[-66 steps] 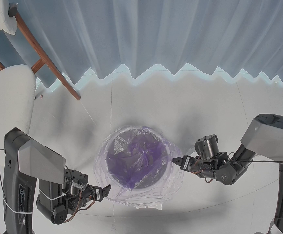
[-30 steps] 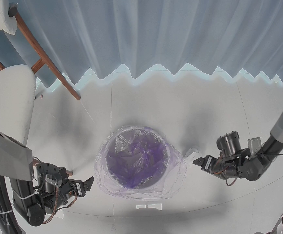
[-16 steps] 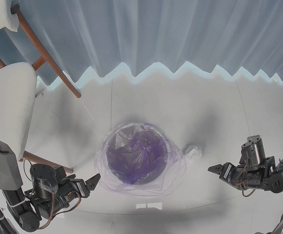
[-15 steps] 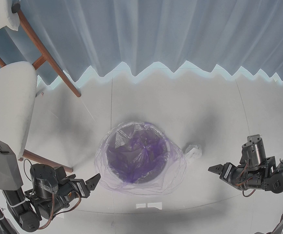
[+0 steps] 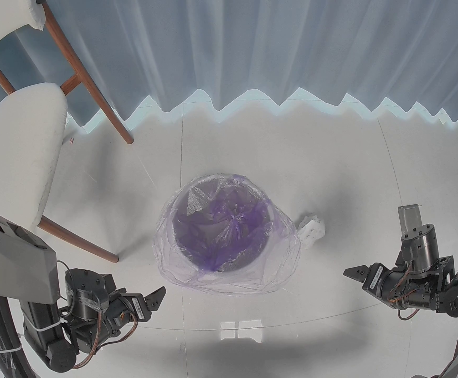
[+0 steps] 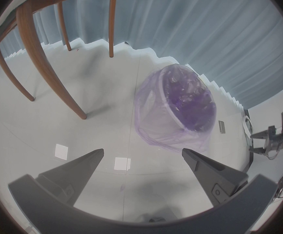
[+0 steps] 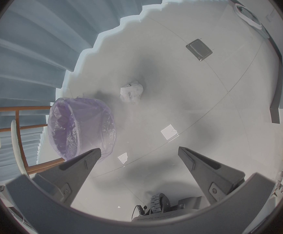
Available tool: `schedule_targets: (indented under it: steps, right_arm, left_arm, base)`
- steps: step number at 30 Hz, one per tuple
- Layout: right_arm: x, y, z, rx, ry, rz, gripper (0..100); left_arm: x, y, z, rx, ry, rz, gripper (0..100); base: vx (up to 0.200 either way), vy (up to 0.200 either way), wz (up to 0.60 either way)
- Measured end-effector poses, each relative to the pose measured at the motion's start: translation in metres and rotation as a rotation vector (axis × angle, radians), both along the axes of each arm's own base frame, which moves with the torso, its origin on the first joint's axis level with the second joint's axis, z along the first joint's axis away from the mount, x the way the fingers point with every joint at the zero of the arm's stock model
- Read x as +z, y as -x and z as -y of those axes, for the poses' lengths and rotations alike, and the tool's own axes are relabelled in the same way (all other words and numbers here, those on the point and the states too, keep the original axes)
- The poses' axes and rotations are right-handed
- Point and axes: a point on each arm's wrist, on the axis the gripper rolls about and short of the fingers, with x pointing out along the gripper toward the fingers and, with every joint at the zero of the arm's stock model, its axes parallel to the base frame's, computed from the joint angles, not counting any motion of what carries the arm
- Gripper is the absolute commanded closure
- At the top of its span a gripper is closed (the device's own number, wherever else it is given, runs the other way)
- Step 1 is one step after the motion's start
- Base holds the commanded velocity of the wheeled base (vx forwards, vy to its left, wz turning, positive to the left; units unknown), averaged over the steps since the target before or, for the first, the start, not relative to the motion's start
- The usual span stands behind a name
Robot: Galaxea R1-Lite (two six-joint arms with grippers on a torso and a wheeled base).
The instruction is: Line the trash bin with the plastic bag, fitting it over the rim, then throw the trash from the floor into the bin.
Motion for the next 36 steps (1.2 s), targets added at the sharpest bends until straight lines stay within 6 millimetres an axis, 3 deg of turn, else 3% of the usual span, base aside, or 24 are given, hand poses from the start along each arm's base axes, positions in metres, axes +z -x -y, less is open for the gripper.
schedule_targets:
  steps: [7,20,21,36]
  right_arm:
    - [0.004,0.000,0.000,-0.019,-0.006,0.024,0]
    - [0.006,0.002,0.001,-0.044,0.002,0.038,0]
    - [0.006,0.003,0.002,-0.046,0.001,0.037,0]
    - [0.003,0.016,0.010,-0.122,-0.042,0.009,0]
  left_arm:
    - [-0.008,-0.038,-0.006,0.081,0.019,0.051,0]
    - [-0.036,-0.082,0.000,0.096,-0.001,0.080,0]
    - [-0.037,-0.086,0.001,0.095,0.000,0.086,100]
    - [-0.062,-0.106,0.007,0.096,-0.006,0.064,100]
  base:
    - [0.000,0.000,0.00]
    - [0.000,0.000,0.00]
    - [0.000,0.000,0.00]
    - [0.000,0.000,0.00]
